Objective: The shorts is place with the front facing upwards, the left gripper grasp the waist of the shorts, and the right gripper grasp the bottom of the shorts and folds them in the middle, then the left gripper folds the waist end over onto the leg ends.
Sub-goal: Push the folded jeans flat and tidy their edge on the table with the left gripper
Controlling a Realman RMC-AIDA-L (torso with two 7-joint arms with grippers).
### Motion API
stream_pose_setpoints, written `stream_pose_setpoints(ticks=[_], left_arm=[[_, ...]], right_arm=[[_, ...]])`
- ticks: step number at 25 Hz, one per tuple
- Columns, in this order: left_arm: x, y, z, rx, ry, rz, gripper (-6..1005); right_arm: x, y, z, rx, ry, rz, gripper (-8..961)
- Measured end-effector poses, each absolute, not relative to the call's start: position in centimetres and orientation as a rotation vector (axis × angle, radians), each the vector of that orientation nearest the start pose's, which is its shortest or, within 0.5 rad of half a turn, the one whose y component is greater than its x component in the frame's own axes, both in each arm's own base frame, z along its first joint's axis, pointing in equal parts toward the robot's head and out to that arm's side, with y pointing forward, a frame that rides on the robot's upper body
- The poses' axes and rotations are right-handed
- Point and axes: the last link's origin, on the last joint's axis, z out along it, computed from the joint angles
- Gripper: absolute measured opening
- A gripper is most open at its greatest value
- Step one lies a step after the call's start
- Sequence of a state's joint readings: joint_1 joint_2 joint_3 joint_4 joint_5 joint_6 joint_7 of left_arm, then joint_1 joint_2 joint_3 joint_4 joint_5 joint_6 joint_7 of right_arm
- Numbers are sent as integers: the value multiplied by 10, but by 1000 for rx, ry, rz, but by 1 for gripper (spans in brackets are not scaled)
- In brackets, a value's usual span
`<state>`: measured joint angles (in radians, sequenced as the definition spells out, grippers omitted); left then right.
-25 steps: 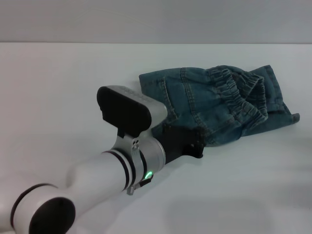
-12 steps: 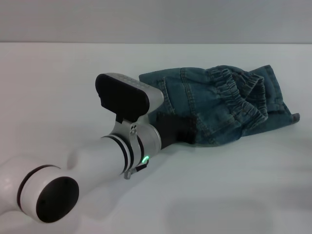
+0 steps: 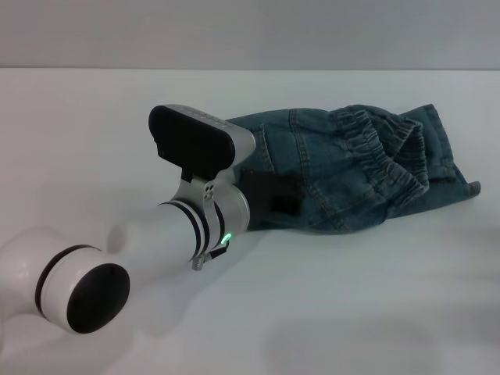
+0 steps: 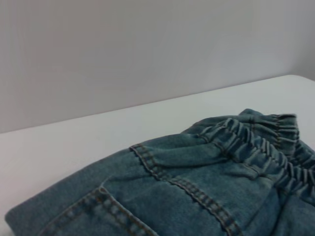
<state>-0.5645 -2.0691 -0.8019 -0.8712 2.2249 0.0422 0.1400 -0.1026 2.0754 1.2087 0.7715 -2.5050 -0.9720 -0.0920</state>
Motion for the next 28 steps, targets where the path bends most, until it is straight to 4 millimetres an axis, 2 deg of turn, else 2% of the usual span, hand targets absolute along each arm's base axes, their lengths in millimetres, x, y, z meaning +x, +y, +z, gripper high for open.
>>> stream_pose_setpoints(ticks=[15,19,23,25,26,27,28], left_arm=[[-177,366,-148,-2284,-786,-382,8],[-169,366,-142,-2262,-753,-468,9],[-167,349,-122,-2167,-680,-632,9],[-175,342,-102,-2064,-640,-701,9],[-185,338,-84,-1972,-619,-743,9],[-185,338,-84,-1972,-619,-743,9],[-194,336,-71,-1900,-606,-767,10]], right_arm=[[360,240,20,-1277,666,591,1],[360,240,20,-1282,663,590,1],[353,241,17,-1327,619,592,1],[347,241,13,-1354,593,603,1],[342,241,8,-1381,580,617,1],[342,241,8,-1381,580,617,1],[339,241,5,-1394,576,626,1]])
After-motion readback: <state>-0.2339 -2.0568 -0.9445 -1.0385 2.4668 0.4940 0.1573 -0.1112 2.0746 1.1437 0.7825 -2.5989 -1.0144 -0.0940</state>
